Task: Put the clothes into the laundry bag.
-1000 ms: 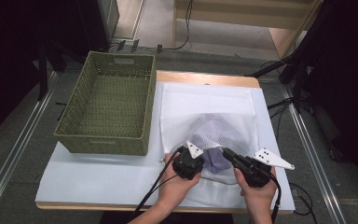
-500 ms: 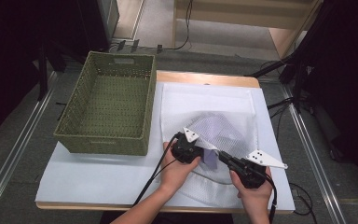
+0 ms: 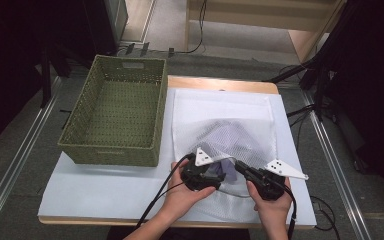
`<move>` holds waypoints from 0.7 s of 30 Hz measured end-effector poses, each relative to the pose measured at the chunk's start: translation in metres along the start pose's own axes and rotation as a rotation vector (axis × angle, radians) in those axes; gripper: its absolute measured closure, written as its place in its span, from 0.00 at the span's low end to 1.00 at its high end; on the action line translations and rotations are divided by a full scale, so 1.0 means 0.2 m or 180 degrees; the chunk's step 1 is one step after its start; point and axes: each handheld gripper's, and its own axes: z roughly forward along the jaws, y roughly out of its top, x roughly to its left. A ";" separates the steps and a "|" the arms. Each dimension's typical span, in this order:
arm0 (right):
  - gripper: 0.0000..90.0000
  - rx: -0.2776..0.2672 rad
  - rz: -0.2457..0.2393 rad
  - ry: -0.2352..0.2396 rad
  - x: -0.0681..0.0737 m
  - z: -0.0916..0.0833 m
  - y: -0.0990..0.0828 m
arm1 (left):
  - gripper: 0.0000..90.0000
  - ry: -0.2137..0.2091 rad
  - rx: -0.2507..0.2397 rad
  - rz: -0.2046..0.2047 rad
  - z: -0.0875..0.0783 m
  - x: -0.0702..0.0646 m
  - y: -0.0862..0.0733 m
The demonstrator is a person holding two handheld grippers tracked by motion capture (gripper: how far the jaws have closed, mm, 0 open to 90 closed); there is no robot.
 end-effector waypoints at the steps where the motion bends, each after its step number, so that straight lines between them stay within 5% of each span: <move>1: 0.99 0.0009 -0.0001 -0.0003 0.00 0.00 0.00 | 0.37 0.0097 0.0043 -0.0009 0.03 -0.01 0.01; 3: 0.99 0.0019 0.0005 -0.0003 0.00 0.00 0.00 | 0.51 0.0297 0.0021 -0.0087 0.08 -0.02 0.03; 7: 0.99 0.0050 0.0022 -0.0018 -0.02 0.00 -0.01 | 0.91 0.0292 -0.0055 -0.0195 0.14 -0.01 0.08; 8: 0.99 0.0055 0.0035 -0.0021 -0.02 0.00 -0.01 | 0.95 0.0296 -0.0092 -0.0202 0.15 -0.02 0.10; 11: 0.99 0.0055 0.0052 -0.0020 -0.02 0.00 -0.01 | 0.97 0.0491 -0.0393 -0.0264 0.16 -0.01 0.15; 13: 0.99 0.0060 0.0043 -0.0015 -0.02 0.01 -0.01 | 0.96 0.0596 -0.0449 -0.0364 0.19 0.01 0.16; 16: 0.99 0.0119 0.0042 -0.0043 -0.03 0.02 -0.02 | 0.84 0.0366 -0.0213 -0.0374 0.23 0.04 0.13; 21: 0.99 0.0107 0.0089 -0.0065 -0.04 0.00 -0.03 | 0.60 0.0218 -0.0260 -0.0003 0.05 0.03 0.04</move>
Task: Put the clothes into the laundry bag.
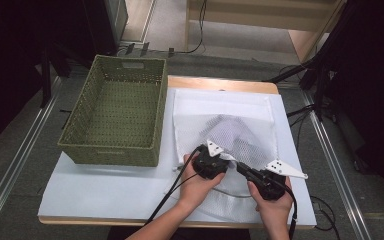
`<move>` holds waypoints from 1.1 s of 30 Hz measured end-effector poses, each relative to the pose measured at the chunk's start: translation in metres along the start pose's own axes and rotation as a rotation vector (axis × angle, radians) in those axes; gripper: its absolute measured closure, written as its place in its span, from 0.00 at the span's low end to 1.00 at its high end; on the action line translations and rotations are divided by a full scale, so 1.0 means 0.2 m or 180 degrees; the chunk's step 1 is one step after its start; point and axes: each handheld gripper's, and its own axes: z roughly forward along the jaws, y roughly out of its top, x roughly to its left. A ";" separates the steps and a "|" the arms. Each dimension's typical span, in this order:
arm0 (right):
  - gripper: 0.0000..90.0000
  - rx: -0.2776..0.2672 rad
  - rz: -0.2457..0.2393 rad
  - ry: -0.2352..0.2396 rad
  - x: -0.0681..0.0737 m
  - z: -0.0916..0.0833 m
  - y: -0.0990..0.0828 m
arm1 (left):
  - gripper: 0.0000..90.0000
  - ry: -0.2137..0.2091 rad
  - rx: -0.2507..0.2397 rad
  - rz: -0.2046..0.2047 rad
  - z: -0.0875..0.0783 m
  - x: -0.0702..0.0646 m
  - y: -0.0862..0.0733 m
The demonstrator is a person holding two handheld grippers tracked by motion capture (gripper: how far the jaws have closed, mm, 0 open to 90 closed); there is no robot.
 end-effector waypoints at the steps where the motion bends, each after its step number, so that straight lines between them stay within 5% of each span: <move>1: 0.99 -0.0011 -0.0001 -0.0004 0.00 0.00 0.00 | 0.58 0.0002 -0.0017 0.0045 -0.06 0.01 -0.02; 8: 0.99 -0.0054 -0.0105 0.0036 0.06 -0.03 0.01 | 0.54 0.0174 -0.0200 0.0123 -0.42 0.14 -0.19; 13: 0.99 0.0034 -0.0184 0.0033 0.10 -0.04 -0.01 | 0.49 0.0346 -0.0175 0.0053 -0.55 0.24 -0.33; 16: 0.99 0.0125 -0.0155 -0.0014 0.08 -0.06 -0.05 | 0.48 0.0324 -0.0078 -0.0166 -0.58 0.29 -0.38; 23: 0.98 0.0236 -0.0114 -0.0155 0.05 -0.10 -0.12 | 0.50 0.0200 0.0184 -0.0364 -0.57 0.36 -0.44; 29: 0.83 0.0286 -0.0108 -0.0149 0.06 -0.05 -0.14 | 0.60 0.0148 0.0175 -0.0285 -0.57 0.35 -0.45; 33: 0.68 0.0193 -0.0107 -0.0229 0.07 -0.05 -0.14 | 0.68 0.0157 0.0202 -0.0093 -0.56 0.30 -0.45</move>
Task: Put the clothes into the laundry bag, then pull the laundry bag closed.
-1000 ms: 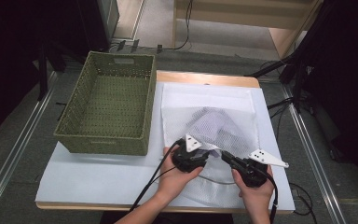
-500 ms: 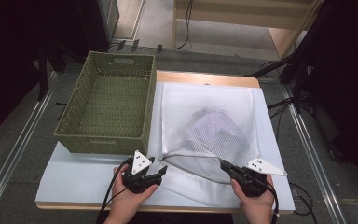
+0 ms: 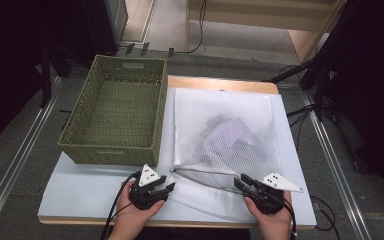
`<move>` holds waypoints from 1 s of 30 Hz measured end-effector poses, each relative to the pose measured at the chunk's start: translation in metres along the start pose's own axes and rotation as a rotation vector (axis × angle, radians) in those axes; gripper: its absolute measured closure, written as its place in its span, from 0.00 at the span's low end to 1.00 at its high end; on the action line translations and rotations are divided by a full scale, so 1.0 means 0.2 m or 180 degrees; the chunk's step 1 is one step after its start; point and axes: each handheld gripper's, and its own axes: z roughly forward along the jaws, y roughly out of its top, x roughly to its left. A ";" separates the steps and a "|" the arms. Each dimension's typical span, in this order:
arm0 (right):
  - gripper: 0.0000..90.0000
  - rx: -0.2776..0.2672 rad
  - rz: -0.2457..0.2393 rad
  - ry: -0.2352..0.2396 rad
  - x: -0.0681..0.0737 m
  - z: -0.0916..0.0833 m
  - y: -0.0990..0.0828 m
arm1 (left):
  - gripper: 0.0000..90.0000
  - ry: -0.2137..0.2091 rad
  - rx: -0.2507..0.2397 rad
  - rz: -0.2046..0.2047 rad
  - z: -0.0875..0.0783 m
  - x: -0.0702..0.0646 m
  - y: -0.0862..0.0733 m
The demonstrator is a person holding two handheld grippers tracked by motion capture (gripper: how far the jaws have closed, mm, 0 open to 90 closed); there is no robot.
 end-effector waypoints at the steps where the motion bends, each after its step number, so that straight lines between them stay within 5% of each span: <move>1: 0.66 -0.0046 0.0005 -0.0021 0.00 -0.01 0.00 | 0.71 0.0016 0.0000 0.0049 0.00 -0.01 0.00; 4: 0.63 -0.0161 -0.0030 -0.0077 0.04 -0.05 0.04 | 0.82 0.0048 0.0005 0.0100 0.00 -0.02 -0.01; 8: 0.62 -0.0244 -0.0103 0.0031 0.12 -0.06 0.09 | 0.99 -0.0154 0.0048 -0.0002 -0.01 0.01 -0.01; 16: 0.64 0.0002 -0.0256 0.0283 0.27 0.10 0.07 | 1.00 -0.0387 -0.0016 -0.0070 -0.08 0.03 -0.02; 30: 0.65 0.0294 -0.0259 0.0517 0.44 0.34 0.11 | 1.00 -0.0549 -0.0094 -0.0052 -0.13 0.05 -0.03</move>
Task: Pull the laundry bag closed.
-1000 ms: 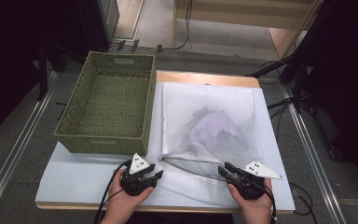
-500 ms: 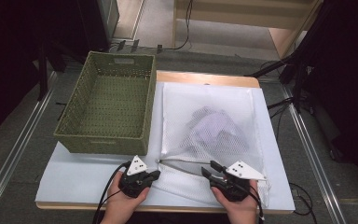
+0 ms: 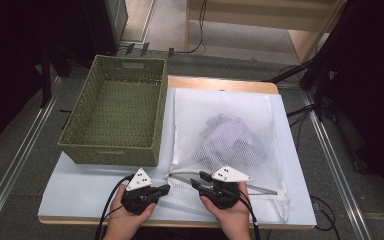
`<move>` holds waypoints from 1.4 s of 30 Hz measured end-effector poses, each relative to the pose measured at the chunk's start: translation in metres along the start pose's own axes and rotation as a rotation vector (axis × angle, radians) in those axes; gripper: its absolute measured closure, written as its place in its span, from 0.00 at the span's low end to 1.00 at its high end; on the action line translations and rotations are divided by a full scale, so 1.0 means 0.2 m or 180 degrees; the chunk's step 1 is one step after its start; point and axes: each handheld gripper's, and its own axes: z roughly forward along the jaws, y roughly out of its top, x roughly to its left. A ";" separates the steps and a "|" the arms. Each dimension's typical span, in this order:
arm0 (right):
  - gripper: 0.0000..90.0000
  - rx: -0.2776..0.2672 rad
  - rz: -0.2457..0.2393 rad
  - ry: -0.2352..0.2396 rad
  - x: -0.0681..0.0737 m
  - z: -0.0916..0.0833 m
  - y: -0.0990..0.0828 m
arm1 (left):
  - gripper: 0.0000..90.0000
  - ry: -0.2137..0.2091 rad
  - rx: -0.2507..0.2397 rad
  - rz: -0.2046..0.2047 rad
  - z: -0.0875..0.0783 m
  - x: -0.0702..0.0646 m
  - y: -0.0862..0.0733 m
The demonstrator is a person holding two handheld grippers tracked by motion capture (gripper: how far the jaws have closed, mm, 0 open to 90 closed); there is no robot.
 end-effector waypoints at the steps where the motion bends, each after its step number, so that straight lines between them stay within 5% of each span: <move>1: 0.65 0.0005 0.0026 0.0030 0.00 0.02 0.00 | 1.00 0.0004 -0.0003 0.0008 0.00 0.00 0.00; 8: 0.65 0.0102 -0.0037 0.0118 0.03 0.11 0.05 | 1.00 -0.0044 0.0003 0.0074 0.01 -0.02 0.00; 16: 0.69 0.0331 -0.0134 0.0386 0.07 0.23 0.02 | 1.00 -0.0046 0.0019 0.0139 0.00 -0.03 -0.01; 24: 0.99 0.0577 -0.0082 0.0680 0.06 0.26 -0.01 | 1.00 -0.0111 0.0034 0.0087 0.02 -0.03 0.00; 32: 1.00 0.0356 -0.0107 0.0534 0.03 0.19 0.00 | 0.87 -0.0334 -0.0121 0.0113 -0.05 0.03 0.03; 35: 1.00 0.0281 -0.0108 0.0523 0.03 0.17 0.00 | 0.88 -0.0234 -0.0142 0.0016 -0.08 0.09 0.04; 37: 1.00 0.0238 -0.0118 0.0522 0.04 0.15 0.01 | 0.95 -0.0051 -0.0057 -0.0104 -0.08 0.14 0.03; 39: 1.00 0.0174 -0.0086 0.0554 0.04 0.13 0.02 | 1.00 0.0124 0.0109 -0.0083 -0.05 0.15 0.03; 42: 1.00 0.0123 -0.0070 0.0593 0.05 0.12 0.03 | 1.00 0.0142 0.0181 -0.0022 0.00 0.11 0.03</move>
